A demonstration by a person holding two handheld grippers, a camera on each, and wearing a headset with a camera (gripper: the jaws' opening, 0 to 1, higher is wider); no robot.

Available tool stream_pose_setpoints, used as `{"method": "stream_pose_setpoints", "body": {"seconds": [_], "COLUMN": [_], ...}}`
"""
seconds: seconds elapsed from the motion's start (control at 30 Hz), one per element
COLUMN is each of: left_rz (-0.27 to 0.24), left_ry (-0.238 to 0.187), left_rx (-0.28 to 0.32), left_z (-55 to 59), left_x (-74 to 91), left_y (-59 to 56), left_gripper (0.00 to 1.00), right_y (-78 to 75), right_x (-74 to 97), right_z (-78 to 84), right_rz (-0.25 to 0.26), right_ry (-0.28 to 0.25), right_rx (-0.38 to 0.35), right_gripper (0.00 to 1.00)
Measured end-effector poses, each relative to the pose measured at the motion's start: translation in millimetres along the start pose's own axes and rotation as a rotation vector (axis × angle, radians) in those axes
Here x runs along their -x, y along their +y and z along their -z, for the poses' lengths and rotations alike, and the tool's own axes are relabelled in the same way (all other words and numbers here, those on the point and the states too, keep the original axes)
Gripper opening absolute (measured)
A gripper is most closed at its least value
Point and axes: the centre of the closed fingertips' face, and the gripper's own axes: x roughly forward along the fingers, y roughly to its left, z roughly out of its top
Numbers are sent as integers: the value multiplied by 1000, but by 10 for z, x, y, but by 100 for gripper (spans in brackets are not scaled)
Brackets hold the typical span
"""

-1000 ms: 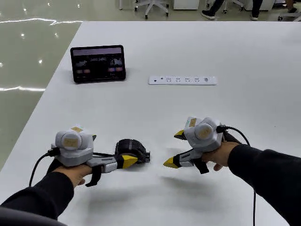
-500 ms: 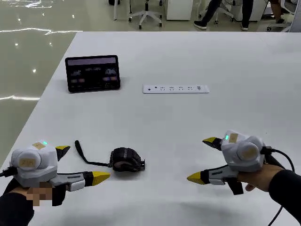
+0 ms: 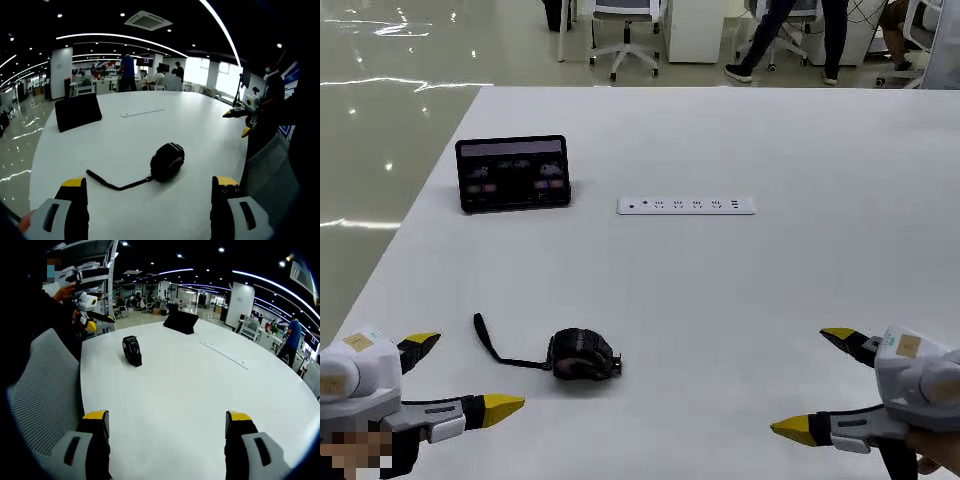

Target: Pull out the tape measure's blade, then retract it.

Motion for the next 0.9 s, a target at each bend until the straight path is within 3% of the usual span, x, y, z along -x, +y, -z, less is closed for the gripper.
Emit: {"method": "stream_pose_setpoints", "body": {"seconds": [0.13,0.43,0.67,0.9], "left_rz": [-8,-22,-18,-8], "left_ry": [-17,7,24,23], "left_rx": [-4,-8,-22,-23], "left_z": [9,163,250,202], "left_x": [112,354,377,325], "left_y": [24,33,22,21], "left_gripper": [100,100,100,100], "right_y": [-5,-105,-121,-157], "right_x": [129,308,386,520], "right_z": [130,251,305,326], "right_rz": [21,48,48,69], "right_ry": [12,38,41,38], "right_rx": [-24,-16,-11,-27], "right_gripper": [94,100,100,100]}}
